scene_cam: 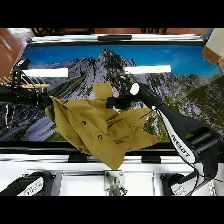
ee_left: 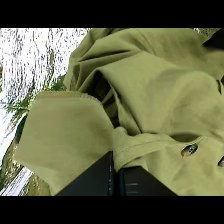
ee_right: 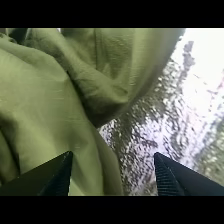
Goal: Fold the shirts.
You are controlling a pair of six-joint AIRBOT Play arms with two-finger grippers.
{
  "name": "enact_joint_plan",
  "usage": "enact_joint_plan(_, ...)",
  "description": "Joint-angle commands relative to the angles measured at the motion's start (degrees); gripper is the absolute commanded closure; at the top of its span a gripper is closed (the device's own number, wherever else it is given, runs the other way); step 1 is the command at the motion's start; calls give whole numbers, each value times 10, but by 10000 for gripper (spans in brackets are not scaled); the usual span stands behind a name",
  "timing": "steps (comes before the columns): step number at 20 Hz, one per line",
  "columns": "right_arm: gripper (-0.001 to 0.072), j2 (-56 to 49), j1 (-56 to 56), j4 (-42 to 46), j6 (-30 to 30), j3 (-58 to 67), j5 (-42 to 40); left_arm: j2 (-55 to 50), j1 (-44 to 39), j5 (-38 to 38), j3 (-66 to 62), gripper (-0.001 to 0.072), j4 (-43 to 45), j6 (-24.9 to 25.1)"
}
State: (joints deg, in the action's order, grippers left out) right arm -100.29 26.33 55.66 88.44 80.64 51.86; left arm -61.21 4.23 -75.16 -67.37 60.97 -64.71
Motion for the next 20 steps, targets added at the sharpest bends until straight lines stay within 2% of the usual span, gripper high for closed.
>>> enact_joint_plan(1, 189, -15, 16, -3, 4, 2, -10, 0, 0, 26, 0, 661, -22, -1)
enact_joint_plan(2, 478, -14, 17, -3, 1, 2, -10, 0, 0, 41, 0, 661, -37, -1)
enact_joint_plan(3, 643, -12, 17, -5, 2, 4, -9, 0, 0, 58, 0, 661, -51, -1)
enact_joint_plan(6, 654, 12, -3, 8, -31, 46, -12, 0, 0, 137, -2, 661, -124, -1)
enact_joint_plan(8, 654, 46, -37, 38, -31, 103, -38, 0, 0, 223, -22, 661, -211, -8)
enact_joint_plan(10, 654, 88, -81, 41, -6, 170, -104, 0, 0, 339, -71, 660, -329, -11)
enact_joint_plan(12, 654, 132, -122, 34, 20, 239, -169, 0, 0, 406, -151, 660, -432, 26)
enact_joint_plan(14, 654, 178, -150, 34, 17, 294, -181, 0, 0, 387, -253, 660, -450, 92)
enact_joint_plan(16, 654, 232, -162, 54, -4, 308, -126, 0, 5, 315, -332, 660, -395, 104)
enact_joint_plan(18, 654, 270, -151, 161, -1, 306, 40, 1, 11, 193, -361, 662, -303, 54)
enact_joint_plan(19, 654, 279, -134, 231, 23, 292, 148, 0, 11, 127, -358, 662, -253, 18)
enact_joint_plan(20, 655, 286, -108, 295, 45, 260, 222, -4, 8, 45, -347, 662, -197, -14)
